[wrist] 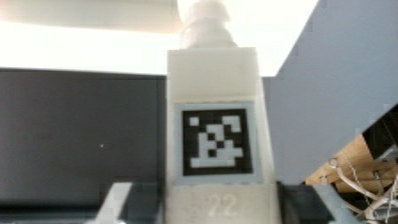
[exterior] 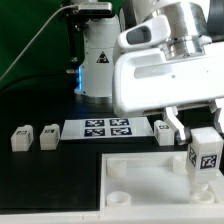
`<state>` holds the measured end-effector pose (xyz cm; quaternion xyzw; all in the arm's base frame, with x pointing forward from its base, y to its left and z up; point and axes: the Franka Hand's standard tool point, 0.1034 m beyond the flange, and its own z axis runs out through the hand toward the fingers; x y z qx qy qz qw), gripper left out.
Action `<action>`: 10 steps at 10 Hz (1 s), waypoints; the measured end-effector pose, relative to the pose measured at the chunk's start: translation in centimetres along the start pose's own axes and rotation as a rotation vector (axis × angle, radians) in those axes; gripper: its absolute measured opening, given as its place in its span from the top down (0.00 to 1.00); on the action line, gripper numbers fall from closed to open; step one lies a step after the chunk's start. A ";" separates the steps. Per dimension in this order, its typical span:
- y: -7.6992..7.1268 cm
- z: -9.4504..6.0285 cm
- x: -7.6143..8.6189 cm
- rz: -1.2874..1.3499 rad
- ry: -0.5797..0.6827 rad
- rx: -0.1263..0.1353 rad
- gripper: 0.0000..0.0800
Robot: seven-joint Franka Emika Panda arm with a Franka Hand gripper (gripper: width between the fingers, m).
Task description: Assemble one leg
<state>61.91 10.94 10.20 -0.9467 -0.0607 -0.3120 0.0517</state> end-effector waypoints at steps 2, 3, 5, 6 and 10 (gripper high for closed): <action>-0.1 0.1 -0.1 -0.001 -0.004 0.002 0.63; -0.2 0.2 -0.2 -0.002 -0.011 0.004 0.63; -0.2 0.6 -0.9 -0.001 -0.022 0.005 0.63; -0.2 0.8 -1.0 0.000 -0.009 0.003 0.63; -0.2 0.8 -1.0 0.016 0.021 -0.003 0.63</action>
Offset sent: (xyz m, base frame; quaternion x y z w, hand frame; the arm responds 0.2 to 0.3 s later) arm 0.0055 0.0052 -0.0028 -0.0023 0.0104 0.0061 0.9999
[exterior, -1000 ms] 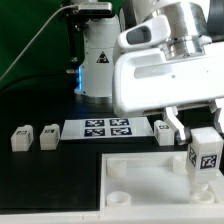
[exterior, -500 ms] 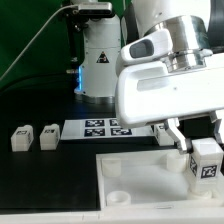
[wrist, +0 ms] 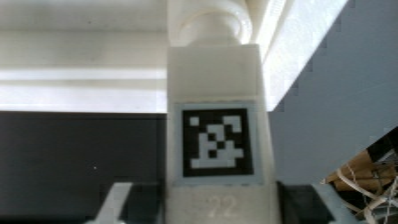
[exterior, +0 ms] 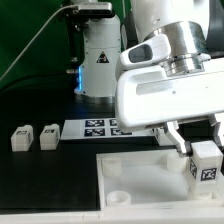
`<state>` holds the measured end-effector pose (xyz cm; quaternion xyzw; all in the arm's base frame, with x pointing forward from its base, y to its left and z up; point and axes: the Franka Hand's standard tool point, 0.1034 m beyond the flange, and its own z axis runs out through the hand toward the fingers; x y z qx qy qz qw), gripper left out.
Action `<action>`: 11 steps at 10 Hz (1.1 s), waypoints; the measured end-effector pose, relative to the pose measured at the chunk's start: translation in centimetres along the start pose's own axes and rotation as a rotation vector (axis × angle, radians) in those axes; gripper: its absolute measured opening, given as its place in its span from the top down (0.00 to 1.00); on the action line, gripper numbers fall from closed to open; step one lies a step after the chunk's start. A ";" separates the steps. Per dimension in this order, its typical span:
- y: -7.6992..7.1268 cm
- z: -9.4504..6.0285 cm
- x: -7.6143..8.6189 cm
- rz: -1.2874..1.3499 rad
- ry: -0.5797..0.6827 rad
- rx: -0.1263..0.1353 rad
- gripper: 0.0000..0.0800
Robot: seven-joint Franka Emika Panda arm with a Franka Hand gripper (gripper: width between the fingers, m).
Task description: Assemble one leg
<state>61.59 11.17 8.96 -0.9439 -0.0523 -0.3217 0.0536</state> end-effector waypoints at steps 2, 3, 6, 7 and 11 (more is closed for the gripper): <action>0.0 0.2 -0.2 -0.003 -0.047 0.004 0.63; 0.0 0.2 -0.3 -0.004 -0.053 0.005 0.49; 0.0 0.3 -0.5 -0.005 -0.057 0.005 0.23; 0.0 0.3 -0.5 -0.006 -0.057 0.005 0.20; 0.0 0.4 -0.6 -0.009 -0.059 0.005 0.19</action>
Offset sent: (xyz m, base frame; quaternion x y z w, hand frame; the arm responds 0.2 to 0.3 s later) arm 0.0000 0.0000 0.0000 0.0000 0.0000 0.0000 1.0000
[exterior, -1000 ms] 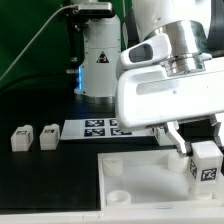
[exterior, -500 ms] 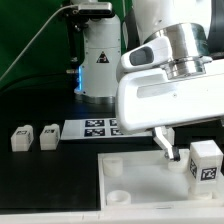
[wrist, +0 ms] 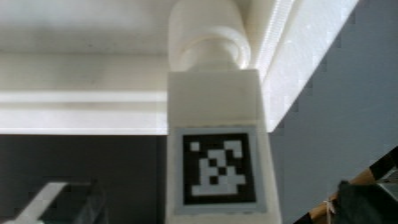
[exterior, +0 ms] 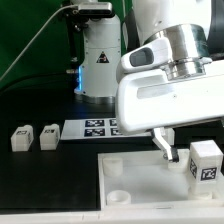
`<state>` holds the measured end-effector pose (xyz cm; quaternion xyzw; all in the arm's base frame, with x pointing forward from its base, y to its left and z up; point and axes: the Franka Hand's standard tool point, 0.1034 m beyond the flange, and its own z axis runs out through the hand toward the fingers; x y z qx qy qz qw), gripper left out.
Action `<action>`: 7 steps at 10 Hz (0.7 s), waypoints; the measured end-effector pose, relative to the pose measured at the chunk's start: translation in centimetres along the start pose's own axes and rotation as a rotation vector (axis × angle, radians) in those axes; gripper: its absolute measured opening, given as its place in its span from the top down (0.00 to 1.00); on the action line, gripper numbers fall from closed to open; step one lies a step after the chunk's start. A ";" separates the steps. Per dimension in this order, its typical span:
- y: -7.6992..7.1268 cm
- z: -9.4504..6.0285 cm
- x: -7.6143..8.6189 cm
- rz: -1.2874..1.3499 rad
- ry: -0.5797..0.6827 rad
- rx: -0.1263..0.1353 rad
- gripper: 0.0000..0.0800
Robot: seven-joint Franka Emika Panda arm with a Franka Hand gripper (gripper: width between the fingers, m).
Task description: Assemble one leg
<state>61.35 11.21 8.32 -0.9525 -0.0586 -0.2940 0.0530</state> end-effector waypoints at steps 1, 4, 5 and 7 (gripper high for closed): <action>0.0 0.1 -0.1 0.004 -0.011 0.000 0.19; -0.4 -0.4 3.0 0.028 -0.124 0.012 0.19; 0.1 -0.3 3.5 0.033 -0.153 0.012 0.19; 0.8 0.1 3.6 0.044 -0.376 0.034 0.19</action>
Offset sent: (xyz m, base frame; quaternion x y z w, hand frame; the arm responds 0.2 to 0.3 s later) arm 0.0333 -0.0091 0.0206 -0.0400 -0.0571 0.0102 0.9975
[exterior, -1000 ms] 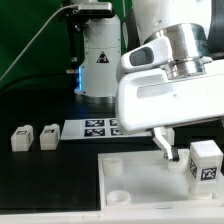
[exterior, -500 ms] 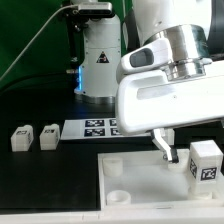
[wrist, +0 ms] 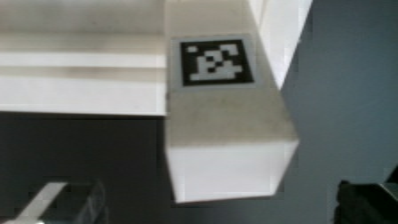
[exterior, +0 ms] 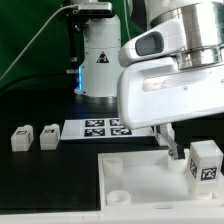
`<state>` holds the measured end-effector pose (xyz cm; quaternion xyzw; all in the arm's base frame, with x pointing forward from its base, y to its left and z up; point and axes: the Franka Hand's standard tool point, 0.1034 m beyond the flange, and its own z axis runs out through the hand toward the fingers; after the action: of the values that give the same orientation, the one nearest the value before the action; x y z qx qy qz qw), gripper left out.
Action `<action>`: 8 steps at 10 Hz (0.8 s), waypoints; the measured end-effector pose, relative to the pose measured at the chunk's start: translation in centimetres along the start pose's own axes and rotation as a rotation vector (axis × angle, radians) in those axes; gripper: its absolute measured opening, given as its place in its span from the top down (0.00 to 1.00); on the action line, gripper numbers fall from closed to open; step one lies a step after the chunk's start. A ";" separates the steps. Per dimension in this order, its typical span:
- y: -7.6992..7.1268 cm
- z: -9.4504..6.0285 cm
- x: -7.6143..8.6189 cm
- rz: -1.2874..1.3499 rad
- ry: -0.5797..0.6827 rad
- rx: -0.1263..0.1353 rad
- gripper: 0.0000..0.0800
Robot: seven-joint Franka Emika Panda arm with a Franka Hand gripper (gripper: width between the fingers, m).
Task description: Assemble one leg
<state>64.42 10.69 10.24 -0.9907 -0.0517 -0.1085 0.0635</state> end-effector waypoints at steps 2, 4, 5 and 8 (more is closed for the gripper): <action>0.6 0.8 -1.1 0.013 -0.168 0.014 0.19; 0.2 1.4 -1.5 0.042 -0.312 0.032 0.19; -0.4 1.7 -2.5 0.084 -0.351 0.029 0.19; -1.8 1.8 -2.8 0.099 -0.361 0.029 0.19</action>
Offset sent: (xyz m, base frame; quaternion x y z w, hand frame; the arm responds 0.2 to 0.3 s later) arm -0.0114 0.0031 -0.0150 -0.0007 -0.1829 0.0394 0.9823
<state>61.87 12.49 8.09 -0.9944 -0.0152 0.0749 0.0728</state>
